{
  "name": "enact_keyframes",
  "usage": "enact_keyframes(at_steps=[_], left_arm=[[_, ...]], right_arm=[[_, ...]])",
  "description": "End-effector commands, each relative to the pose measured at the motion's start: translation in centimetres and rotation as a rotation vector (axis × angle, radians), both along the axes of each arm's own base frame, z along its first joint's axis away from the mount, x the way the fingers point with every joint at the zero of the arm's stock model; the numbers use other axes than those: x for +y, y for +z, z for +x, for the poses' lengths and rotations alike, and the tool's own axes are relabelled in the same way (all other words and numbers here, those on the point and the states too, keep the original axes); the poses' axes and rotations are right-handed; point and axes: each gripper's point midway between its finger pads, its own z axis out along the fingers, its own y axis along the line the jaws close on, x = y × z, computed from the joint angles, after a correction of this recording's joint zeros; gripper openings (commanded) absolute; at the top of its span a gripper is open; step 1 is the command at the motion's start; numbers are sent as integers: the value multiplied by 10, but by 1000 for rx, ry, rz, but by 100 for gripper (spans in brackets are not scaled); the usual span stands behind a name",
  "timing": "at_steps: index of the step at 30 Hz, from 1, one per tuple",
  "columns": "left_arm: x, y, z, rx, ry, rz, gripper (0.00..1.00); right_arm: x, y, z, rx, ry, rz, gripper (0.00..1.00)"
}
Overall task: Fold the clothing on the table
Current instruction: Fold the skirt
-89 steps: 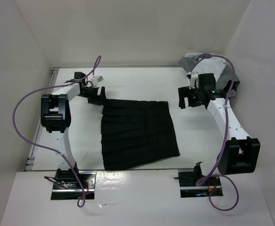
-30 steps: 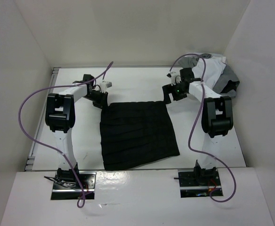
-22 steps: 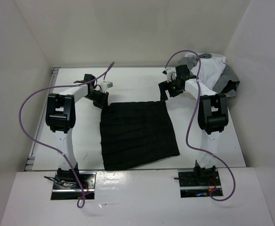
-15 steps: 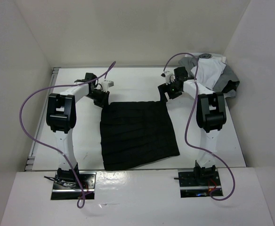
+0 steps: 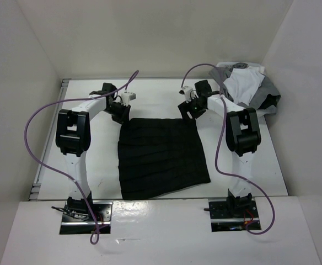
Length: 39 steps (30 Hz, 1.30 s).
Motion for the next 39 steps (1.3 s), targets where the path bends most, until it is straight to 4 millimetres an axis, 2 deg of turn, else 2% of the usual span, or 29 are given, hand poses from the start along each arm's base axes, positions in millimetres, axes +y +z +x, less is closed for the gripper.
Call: enact_keyframes(at_steps=[1,8,15,21,23,24,27,28,30,31,32,33,38,39], left_arm=[[-8,9,7,-34,-32,-1,16],[-6,8,8,-35,-29,7,16],[-2,4,6,-34,-29,31,16],[-2,4,6,-34,-29,31,16],[-2,4,6,-34,-29,31,16],[-2,4,6,-34,-29,31,16],[-1,3,7,-34,-26,39,16],[-1,3,7,-34,-26,39,16],[-1,6,10,-45,-26,38,16],[-2,9,12,-54,-26,37,16],[0,8,13,-55,-22,46,16],[-1,13,17,-70,-22,44,16],[2,35,35,-125,18,60,16],[2,43,45,-160,23,65,16]], right_arm=[[5,-5,-6,17,37,-21,81],[-2,-19,-15,51,50,-61,74],[-18,-18,-22,36,57,-139,74],[-20,-13,-26,44,75,-149,74],[-21,-13,-26,43,72,-158,71],[-21,-13,-26,43,71,-158,69],[-22,-16,-28,52,72,-159,50],[-22,-21,-29,62,73,-162,36],[-20,-14,-23,41,71,-157,21],[-20,-14,-23,41,71,-157,9],[-20,-6,-14,14,65,-160,3],[-22,-4,-11,7,47,-167,0],[-23,21,14,-71,-9,-175,0],[-22,31,22,-95,-27,-173,0]])
